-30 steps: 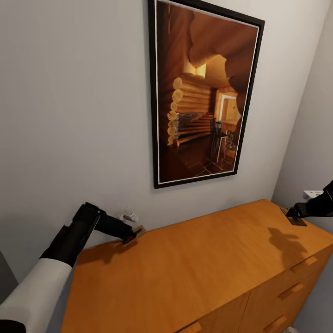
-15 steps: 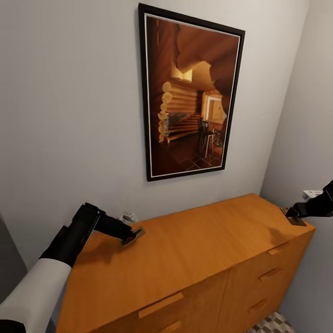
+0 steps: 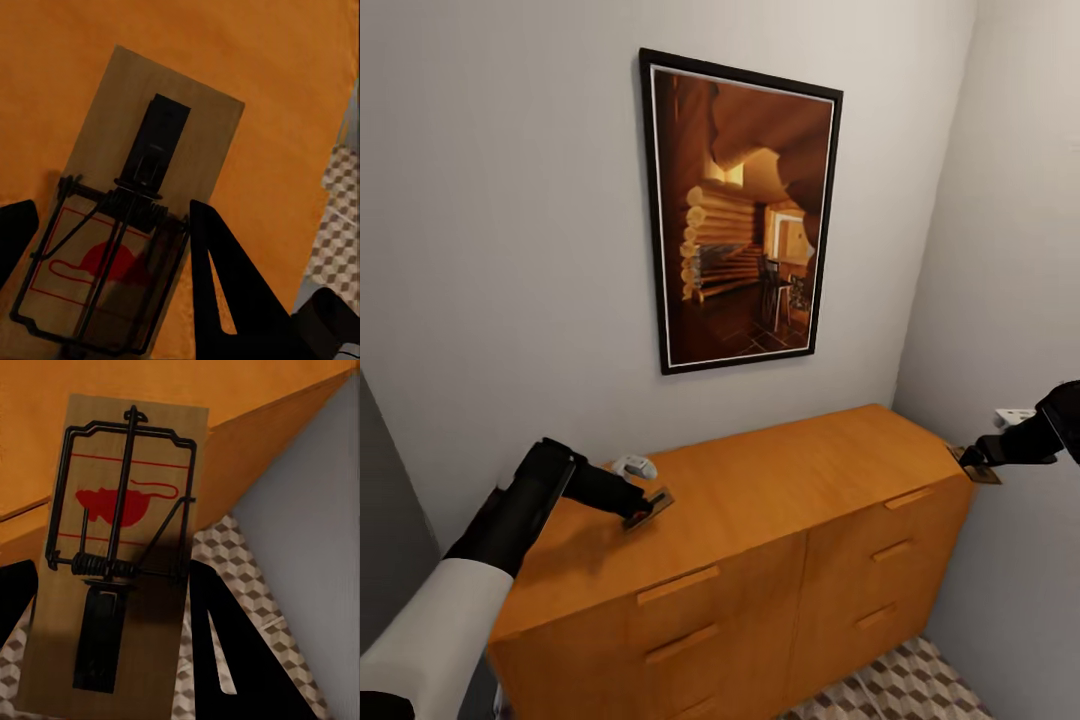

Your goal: Take the four mousetraps from the cabinet in the bathroom and place them on the bathroom floor. Make sure all four end up on the same floor surface, and ensure that at least two of them are either under or directly next to the same bathroom sink.

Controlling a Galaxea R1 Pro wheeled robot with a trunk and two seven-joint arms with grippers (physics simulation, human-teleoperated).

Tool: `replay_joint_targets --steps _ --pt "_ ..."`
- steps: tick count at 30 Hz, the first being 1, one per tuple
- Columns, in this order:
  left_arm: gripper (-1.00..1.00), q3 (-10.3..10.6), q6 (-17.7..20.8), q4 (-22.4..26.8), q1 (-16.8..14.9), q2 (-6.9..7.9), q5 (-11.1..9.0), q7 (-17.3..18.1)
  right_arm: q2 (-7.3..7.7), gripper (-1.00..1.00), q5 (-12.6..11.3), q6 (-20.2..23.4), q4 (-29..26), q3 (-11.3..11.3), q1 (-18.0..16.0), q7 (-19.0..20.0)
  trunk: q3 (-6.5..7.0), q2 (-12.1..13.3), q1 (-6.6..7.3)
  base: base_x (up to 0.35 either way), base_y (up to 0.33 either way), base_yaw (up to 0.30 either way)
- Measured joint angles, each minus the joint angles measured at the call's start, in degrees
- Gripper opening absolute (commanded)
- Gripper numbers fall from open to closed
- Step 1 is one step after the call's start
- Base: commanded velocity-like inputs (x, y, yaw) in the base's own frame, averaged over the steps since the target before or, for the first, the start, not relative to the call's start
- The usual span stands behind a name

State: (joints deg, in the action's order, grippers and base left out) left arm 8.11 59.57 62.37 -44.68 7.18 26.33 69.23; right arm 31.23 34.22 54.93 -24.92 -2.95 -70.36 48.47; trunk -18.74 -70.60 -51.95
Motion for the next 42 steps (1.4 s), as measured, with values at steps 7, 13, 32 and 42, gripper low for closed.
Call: replay_joint_targets --steps 7,13,32,42 --pt "-1.0 -6.7 0.0 0.8 -0.1 0.02 0.4 -0.1 -1.89 -1.0 -0.2 0.0 -0.4 -0.1 0.0 0.0 0.0 0.0 0.02 -0.1 -0.062 0.03" --pt "-1.0 -13.1 0.0 1.0 -0.1 0.64 0.7 -0.2 -3.38 -1.0 -0.2 0.0 -0.4 -0.1 0.0 0.0 0.0 0.0 0.03 -0.008 -0.005 0.235" --pt "-1.0 -14.1 0.0 1.9 -0.1 1.85 0.6 -0.2 -5.71 -1.0 -0.2 0.0 -0.6 -0.2 0.0 0.0 0.0 0.0 0.03 0.0 0.0 0.279" --pt "-1.0 -13.6 0.0 8.1 -0.1 1.67 0.8 -0.1 -5.71 -1.0 -0.2 0.0 -0.7 -0.2 0.0 0.1 0.0 0.0 0.03 0.0 0.0 0.248"
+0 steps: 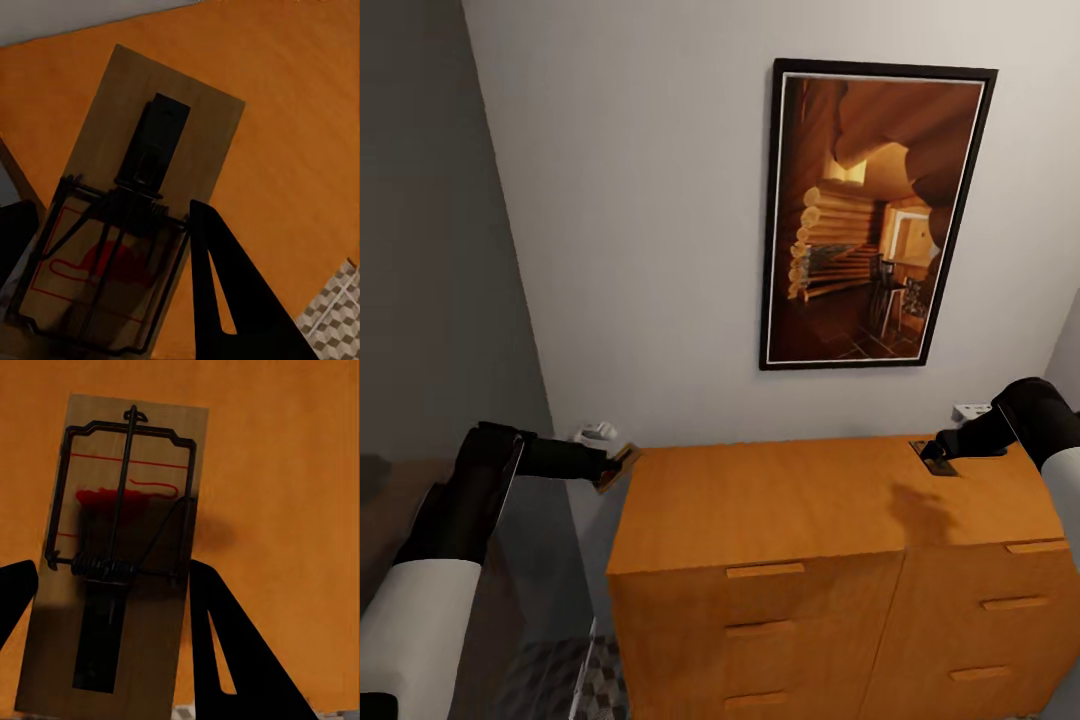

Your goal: Take the four mousetraps from the cabinet in the bathroom and place them on the bathroom floor. Make sure all four end up on the same floor surface, and ensure that at least two of them are either under or directly next to the same bathroom sink.

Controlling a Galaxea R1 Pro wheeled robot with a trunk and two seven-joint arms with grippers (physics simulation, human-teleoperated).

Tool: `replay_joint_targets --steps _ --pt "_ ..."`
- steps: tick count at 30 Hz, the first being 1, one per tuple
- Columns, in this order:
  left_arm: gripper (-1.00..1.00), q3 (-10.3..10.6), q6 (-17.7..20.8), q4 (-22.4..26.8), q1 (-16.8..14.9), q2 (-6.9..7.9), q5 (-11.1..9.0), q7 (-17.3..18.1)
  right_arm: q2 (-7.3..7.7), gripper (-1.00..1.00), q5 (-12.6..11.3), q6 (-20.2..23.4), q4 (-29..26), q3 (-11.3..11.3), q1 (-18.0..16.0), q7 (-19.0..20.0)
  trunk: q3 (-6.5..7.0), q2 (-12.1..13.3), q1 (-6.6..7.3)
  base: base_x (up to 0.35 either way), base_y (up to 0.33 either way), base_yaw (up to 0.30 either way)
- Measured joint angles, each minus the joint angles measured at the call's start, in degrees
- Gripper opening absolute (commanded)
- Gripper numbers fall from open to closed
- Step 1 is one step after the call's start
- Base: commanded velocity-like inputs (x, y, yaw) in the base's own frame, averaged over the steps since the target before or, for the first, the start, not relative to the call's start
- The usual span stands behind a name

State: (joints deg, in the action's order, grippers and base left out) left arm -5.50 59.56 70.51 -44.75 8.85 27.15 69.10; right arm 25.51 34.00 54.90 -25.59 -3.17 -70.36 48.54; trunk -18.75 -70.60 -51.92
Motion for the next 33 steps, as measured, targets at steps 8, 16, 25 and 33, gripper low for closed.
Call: replay_joint_targets --steps 8,16,25,33 --pt "-1.0 0.2 0.0 0.3 0.0 -0.37 0.9 -0.2 0.0 -1.0 0.0 0.0 0.0 0.0 0.0 0.0 0.0 0.0 -0.02 -0.118 -0.086 0.024" --pt "-1.0 0.2 0.0 0.4 0.0 -1.26 4.8 -0.2 -0.03 -1.0 0.0 0.0 0.0 0.0 0.0 0.0 0.0 0.0 -0.03 -0.235 -0.177 0.002" --pt "-1.0 0.2 0.0 0.5 0.0 -2.11 6.1 -0.2 -0.02 -1.0 0.1 0.0 0.0 0.0 0.0 0.0 0.0 0.0 -0.03 -0.246 -0.185 0.0" --pt "-1.0 0.2 0.0 0.5 0.0 -2.57 6.2 -0.2 0.0 -1.0 0.1 0.0 0.1 0.0 0.0 0.0 0.0 0.0 -0.03 -0.247 -0.187 0.0"
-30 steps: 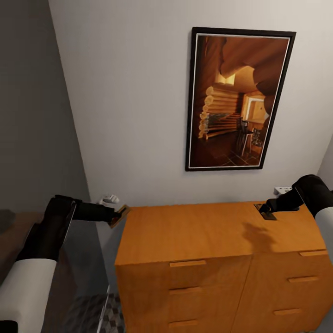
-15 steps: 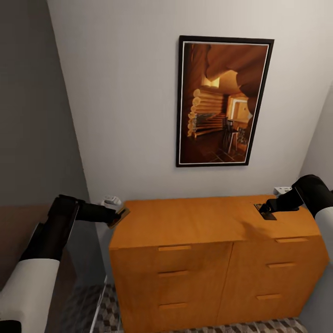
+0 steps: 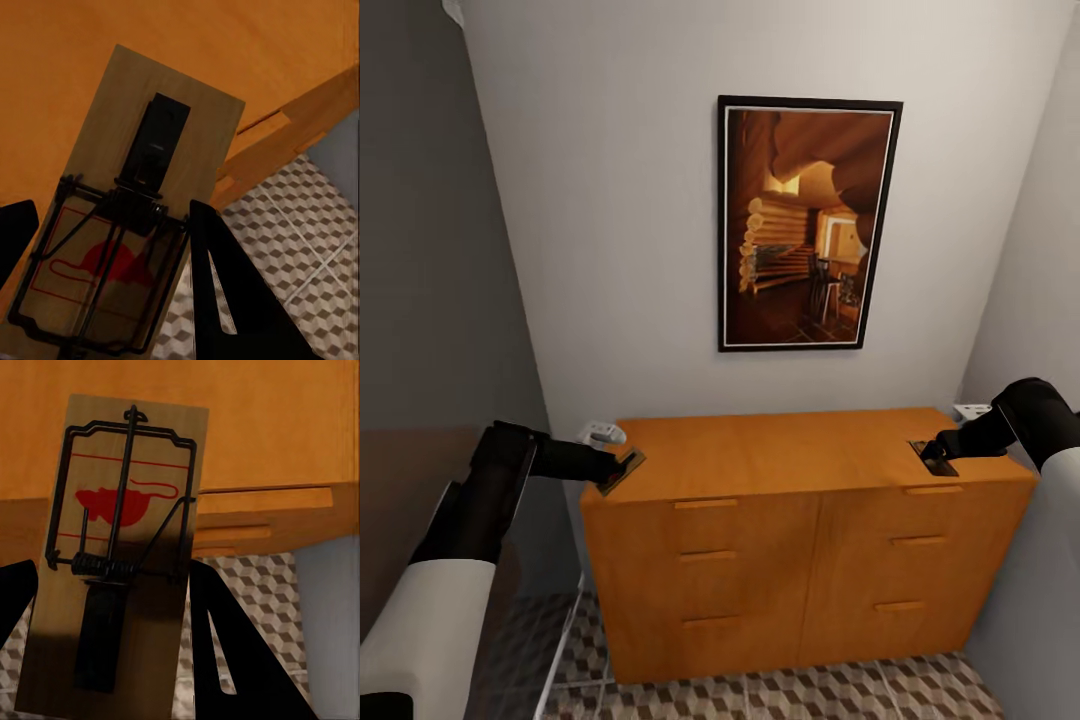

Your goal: Take the four mousetraps from the cabinet in the bathroom and place them on the bathroom floor. Make sure all four end up on the same floor surface, and ensure that at least two of them are either under or directly next to the same bathroom sink.

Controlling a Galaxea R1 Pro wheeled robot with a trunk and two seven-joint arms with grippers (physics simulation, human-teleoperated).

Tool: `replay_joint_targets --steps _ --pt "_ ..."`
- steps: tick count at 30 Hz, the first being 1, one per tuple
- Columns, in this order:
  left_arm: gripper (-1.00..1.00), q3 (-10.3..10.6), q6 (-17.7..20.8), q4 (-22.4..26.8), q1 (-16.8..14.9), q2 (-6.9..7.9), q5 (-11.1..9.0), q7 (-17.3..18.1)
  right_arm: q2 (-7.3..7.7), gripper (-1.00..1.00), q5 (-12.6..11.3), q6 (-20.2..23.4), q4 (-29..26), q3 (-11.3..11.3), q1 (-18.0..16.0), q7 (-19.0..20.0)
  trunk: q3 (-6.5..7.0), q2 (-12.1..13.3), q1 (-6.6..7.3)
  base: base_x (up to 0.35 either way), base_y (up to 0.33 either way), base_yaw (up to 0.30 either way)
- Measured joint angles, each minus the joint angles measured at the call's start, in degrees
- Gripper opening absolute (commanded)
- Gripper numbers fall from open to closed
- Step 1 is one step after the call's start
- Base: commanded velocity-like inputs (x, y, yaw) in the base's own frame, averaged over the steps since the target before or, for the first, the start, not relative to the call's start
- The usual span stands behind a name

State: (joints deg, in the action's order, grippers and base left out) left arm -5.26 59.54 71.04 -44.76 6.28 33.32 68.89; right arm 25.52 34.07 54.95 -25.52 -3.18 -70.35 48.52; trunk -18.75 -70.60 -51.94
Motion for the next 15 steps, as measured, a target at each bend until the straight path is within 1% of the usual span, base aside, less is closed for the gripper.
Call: replay_joint_targets --steps 11,15 --pt "-1.0 0.0 0.0 0.1 0.0 -0.1 0.0 0.0 0.0 -1.0 0.0 0.0 0.0 0.0 0.0 0.0 0.0 0.0 0.0 -0.247 -0.189 0.0" --pt "-1.0 0.0 0.0 1.6 0.0 -0.11 0.0 0.0 0.0 -1.0 0.1 0.0 0.0 0.0 0.0 0.0 0.0 0.0 0.0 -0.247 -0.194 0.0"
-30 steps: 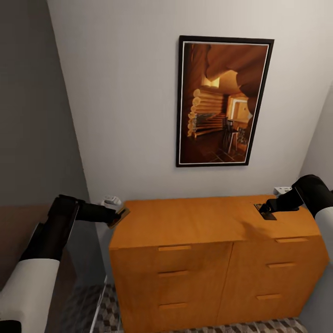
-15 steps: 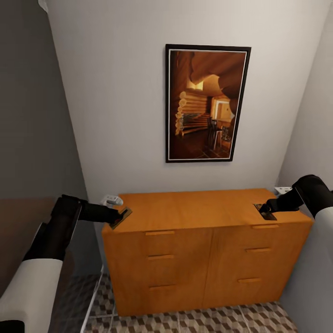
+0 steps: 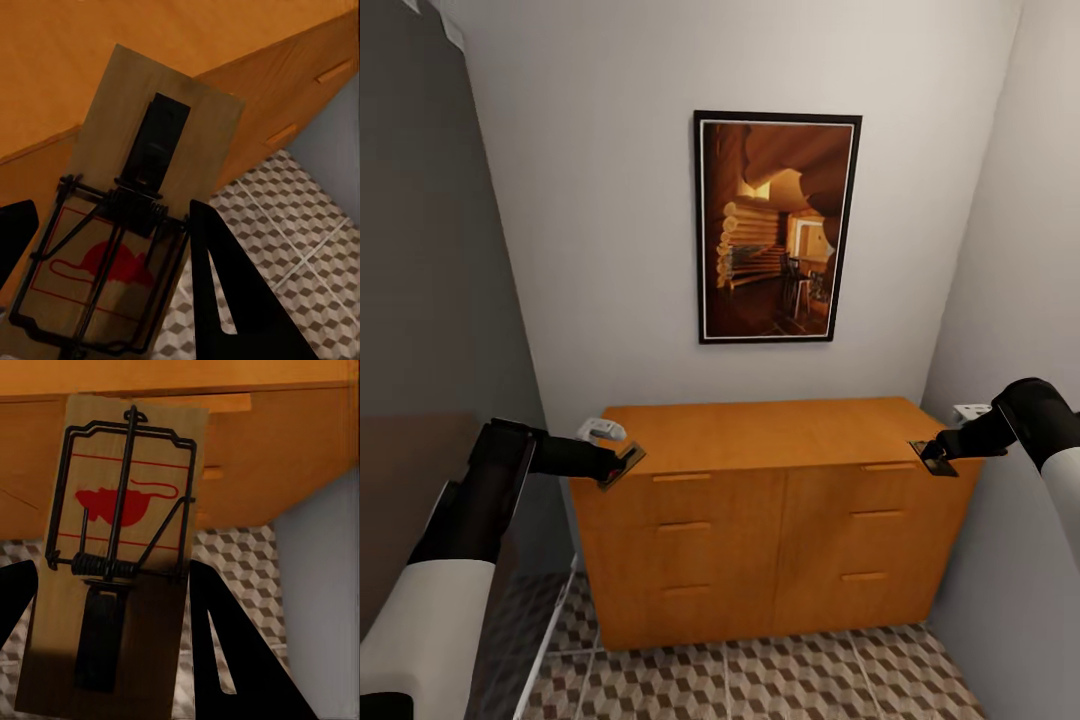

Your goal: Take the four mousetraps from the cabinet in the bathroom and place them on the bathroom floor. Make sure all four end up on the same floor surface, and ensure that at least two of them are either under or directly next to the same bathroom sink.

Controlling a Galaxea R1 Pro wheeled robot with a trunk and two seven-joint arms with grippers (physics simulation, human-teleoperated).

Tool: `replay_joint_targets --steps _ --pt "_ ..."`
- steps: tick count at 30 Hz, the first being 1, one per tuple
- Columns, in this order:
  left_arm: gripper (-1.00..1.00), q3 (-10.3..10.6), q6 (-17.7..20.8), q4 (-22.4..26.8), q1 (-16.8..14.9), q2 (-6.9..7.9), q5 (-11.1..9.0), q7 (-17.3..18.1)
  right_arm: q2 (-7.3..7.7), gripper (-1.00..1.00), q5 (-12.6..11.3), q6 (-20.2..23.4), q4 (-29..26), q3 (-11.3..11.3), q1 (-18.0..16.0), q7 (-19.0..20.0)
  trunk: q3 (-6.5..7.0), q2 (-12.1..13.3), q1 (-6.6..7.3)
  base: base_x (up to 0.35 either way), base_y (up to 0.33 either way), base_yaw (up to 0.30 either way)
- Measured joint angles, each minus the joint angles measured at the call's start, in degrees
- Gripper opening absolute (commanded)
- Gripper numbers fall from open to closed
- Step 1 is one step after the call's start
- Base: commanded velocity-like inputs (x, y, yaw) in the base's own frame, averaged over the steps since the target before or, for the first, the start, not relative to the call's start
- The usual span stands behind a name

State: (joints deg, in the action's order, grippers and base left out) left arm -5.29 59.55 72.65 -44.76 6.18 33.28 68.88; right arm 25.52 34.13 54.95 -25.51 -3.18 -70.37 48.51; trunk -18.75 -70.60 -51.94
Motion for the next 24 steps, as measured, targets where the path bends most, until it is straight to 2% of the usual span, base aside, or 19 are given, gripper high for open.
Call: replay_joint_targets --steps 17,24 --pt "-1.0 0.0 0.0 0.9 0.0 0.0 0.0 0.0 0.0 -1.0 0.1 0.0 0.1 0.1 0.0 -0.2 0.0 0.0 0.0 -0.246 -0.196 0.0" --pt "-1.0 0.0 0.0 0.8 0.0 -0.01 0.0 -0.1 -0.11 -1.0 0.1 0.0 0.2 0.0 0.0 -0.2 0.0 0.0 0.02 -0.105 -0.084 0.0"
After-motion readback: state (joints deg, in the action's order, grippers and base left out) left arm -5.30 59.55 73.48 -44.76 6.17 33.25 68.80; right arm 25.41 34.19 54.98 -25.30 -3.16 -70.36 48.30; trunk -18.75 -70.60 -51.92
